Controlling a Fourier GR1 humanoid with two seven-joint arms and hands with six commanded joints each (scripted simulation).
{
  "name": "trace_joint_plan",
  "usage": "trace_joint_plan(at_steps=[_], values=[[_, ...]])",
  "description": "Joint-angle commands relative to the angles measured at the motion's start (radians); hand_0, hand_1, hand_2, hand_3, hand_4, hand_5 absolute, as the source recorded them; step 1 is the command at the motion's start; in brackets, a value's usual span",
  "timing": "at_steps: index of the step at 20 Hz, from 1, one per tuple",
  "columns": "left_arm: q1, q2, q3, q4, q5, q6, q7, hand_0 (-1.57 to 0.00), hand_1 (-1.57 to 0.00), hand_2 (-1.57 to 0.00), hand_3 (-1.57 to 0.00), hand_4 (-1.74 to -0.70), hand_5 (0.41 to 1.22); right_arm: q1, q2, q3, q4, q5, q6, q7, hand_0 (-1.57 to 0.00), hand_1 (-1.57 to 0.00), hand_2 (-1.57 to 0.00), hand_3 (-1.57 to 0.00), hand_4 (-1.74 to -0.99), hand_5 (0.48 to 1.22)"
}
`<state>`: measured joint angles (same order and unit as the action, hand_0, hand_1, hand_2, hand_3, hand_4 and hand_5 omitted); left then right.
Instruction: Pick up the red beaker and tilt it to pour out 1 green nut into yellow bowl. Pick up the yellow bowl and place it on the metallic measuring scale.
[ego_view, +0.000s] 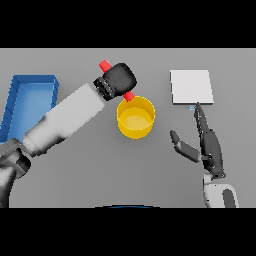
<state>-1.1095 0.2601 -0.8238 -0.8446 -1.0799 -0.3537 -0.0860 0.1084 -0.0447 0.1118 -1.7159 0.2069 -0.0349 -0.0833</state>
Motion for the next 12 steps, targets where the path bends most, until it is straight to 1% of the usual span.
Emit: trace_joint_plan(at_steps=[1,2,3,5,6,8,9,10,12], values=[[-0.007,0.006,-0.019,-0.002,-0.017,-0.002,-0.016,-1.57,-1.57,-1.57,-1.52,-1.73,1.22,0.011,0.008,0.01,-0.016,0.006,-0.004,-0.016,0.0,0.0,0.0,0.0,-1.193,0.578],[-0.031,0.003,-0.042,0.013,-0.043,0.004,-0.025,-1.57,-1.57,-1.57,-1.53,-1.73,1.22,-0.001,0.018,0.013,-0.01,0.009,-0.01,-0.004,0.0,0.0,0.0,0.0,-1.185,0.575],[-0.041,0.004,-0.065,0.013,-0.064,0.0,-0.028,-1.57,-1.57,-1.57,-1.54,-1.74,1.221,0.004,0.004,0.006,-0.01,0.015,-0.011,-0.012,0.0,0.0,0.0,0.0,-1.173,0.572],[-0.064,0.013,-0.107,0.025,-0.104,0.003,-0.06,-1.57,-1.57,-1.57,-1.55,-1.74,1.221,-0.001,0.01,0.008,-0.011,0.01,-0.01,-0.007,0.0,0.0,0.0,0.0,-1.152,0.567],[-0.073,0.011,-0.126,0.028,-0.122,0.001,-0.064,-1.57,-1.57,-1.57,-1.56,-1.74,1.221,-0.004,0.011,0.005,-0.011,0.004,-0.01,-0.006,0.0,0.0,0.0,0.0,-1.148,0.566],[-0.09,0.019,-0.158,0.037,-0.153,0.012,-0.094,-1.57,-1.57,-1.57,-1.56,-1.74,1.221,-0.003,0.02,0.01,0.002,0.003,-0.007,-0.012,0.0,0.0,0.0,0.0,-1.135,0.567],[-0.092,0.015,-0.18,0.049,-0.179,0.026,-0.088,-1.57,-1.57,-1.57,-1.56,-1.74,1.221,0.003,0.018,0.009,-0.001,0.002,-0.006,-0.012,0.0,0.0,0.0,0.0,-1.13,0.565],[-0.102,0.014,-0.195,0.044,-0.192,0.028,-0.102,-1.57,-1.57,-1.57,-1.56,-1.74,1.221,-0.016,0.014,0.004,0.003,0.009,-0.015,0.003,0.0,0.0,0.0,0.0,-1.129,0.566],[-0.122,0.001,-0.221,0.062,-0.221,0.042,-0.113,-1.57,-1.57,-1.57,-1.57,-1.73,1.221,-0.005,0.008,0.011,0.001,0.019,-0.011,-0.014,0.0,0.0,0.0,0.0,-1.136,0.578]])
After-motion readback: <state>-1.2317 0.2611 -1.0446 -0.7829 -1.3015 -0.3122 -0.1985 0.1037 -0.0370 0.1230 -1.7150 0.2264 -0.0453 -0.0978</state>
